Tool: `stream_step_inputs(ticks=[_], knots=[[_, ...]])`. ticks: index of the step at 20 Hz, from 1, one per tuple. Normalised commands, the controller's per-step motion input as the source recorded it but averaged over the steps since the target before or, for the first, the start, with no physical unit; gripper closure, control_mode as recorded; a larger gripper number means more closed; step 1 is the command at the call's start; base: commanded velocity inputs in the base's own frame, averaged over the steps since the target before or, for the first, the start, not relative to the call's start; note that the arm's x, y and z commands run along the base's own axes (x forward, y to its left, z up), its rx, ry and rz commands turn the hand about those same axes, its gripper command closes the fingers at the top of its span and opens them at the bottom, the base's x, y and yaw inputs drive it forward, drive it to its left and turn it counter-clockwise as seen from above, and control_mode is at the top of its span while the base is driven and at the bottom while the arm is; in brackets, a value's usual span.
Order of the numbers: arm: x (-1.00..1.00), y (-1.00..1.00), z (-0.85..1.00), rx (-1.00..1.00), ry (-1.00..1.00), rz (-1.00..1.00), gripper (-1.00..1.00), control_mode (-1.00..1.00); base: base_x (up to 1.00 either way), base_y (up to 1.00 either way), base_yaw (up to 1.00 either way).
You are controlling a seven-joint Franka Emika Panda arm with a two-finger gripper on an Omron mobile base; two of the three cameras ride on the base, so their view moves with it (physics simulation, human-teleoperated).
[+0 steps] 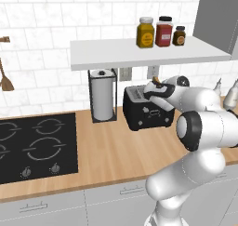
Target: Start the toaster. Once the lever pops up, take the bread to the plate on the dining counter.
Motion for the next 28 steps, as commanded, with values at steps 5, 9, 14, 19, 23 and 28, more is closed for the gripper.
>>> stream_step_inputs(ticks=[5,9,14,19,23,28], knots=[[0.00,0.00,0.12,0.00,0.00,0.00,1.00,-1.00,0.00,0.00,0.00],[0.00,0.00,0.07,0.00,0.00,0.00,1.00,-1.00,0.00,0.00,0.00],[0.00,0.00,0.01,0.00,0.00,0.00,1.00,-1.00,0.00,0.00,0.00],[0.00,0.00,0.00,0.00,0.00,0.00,1.00,-1.00,0.00,0.00,0.00],[0.00,0.00,0.02,0.00,0.00,0.00,1.00,-1.00,0.00,0.00,0.00],[0.00,0.00,0.17,0.00,-0.01,0.00,1.00,-1.00,0.00,0.00,0.00]])
